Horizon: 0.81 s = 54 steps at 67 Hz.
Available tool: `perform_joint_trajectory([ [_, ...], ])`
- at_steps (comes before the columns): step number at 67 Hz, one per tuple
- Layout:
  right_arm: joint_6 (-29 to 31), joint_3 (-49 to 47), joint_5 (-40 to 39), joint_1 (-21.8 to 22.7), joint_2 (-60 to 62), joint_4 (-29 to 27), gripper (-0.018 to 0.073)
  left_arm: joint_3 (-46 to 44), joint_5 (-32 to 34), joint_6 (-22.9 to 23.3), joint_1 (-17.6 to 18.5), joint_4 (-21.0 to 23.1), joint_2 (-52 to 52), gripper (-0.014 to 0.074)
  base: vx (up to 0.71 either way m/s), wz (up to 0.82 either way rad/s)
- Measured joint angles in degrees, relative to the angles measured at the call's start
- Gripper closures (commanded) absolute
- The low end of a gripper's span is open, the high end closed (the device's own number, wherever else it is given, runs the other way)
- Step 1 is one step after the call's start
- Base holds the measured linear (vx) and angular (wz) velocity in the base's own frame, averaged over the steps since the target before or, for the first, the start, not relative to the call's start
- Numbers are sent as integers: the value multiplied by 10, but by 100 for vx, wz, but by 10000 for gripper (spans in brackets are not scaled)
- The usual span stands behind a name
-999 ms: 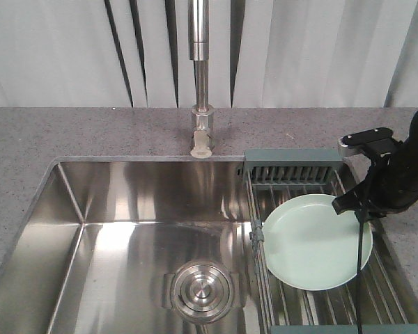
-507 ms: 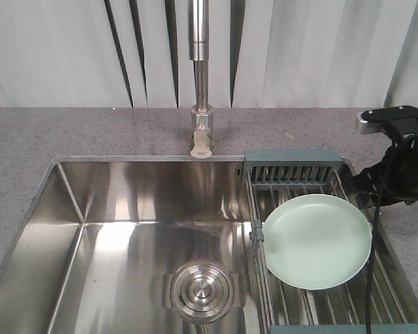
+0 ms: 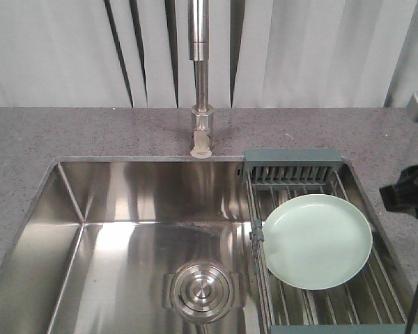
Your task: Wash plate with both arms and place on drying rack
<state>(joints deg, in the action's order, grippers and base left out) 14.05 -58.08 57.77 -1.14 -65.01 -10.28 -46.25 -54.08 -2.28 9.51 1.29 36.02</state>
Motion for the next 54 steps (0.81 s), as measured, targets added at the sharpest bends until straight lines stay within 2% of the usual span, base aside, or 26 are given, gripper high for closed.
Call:
perform_joint_trajectory([
  [24, -19, 155, 1, 0, 205, 20, 238, 0, 0, 0, 0, 0, 0, 11, 0, 0],
  [54, -37, 226, 18, 0, 394, 21, 238, 0, 0, 0, 0, 0, 0, 11, 0, 0],
])
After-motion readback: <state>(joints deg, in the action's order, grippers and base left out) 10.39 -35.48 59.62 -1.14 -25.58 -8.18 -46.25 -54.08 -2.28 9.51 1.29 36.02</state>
